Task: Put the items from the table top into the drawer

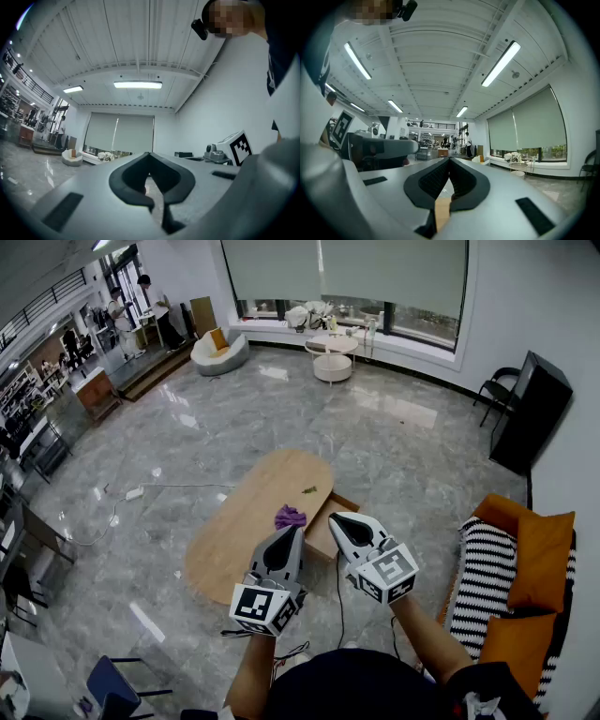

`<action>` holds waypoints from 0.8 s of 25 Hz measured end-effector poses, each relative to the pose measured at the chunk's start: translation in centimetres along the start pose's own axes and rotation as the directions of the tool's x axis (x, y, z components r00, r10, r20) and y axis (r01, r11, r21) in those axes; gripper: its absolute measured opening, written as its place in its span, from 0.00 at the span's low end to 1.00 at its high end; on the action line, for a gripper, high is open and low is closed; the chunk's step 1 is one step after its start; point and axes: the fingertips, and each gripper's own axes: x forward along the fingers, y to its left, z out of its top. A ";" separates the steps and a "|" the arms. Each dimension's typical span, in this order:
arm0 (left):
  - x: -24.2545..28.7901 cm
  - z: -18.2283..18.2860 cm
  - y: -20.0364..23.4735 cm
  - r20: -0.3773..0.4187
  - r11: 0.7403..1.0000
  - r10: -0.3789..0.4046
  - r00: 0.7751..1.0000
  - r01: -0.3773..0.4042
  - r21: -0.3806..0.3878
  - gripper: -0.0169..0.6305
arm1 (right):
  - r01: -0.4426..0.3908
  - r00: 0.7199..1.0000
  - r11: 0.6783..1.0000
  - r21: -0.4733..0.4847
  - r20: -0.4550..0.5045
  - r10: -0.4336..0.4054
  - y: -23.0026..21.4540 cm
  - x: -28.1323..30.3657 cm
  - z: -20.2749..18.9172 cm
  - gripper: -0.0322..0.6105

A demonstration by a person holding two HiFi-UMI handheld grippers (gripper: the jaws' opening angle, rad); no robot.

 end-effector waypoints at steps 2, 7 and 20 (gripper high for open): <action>0.4 -0.1 -0.3 -0.005 1.000 0.002 1.000 -0.002 -0.001 0.03 | -0.005 1.000 1.000 0.008 -0.004 0.005 -0.2 -0.2 -0.4 0.07; 1.0 -0.6 -0.6 -0.010 1.000 0.007 1.000 -0.007 0.015 0.03 | 0.001 1.000 1.000 0.029 0.001 -0.001 -1.2 -0.5 -0.9 0.07; 2.2 -2.2 -0.6 -0.027 0.999 0.050 0.998 -0.050 0.013 0.03 | 0.005 1.000 0.999 0.043 -0.004 -0.005 -3.9 -1.9 -2.0 0.07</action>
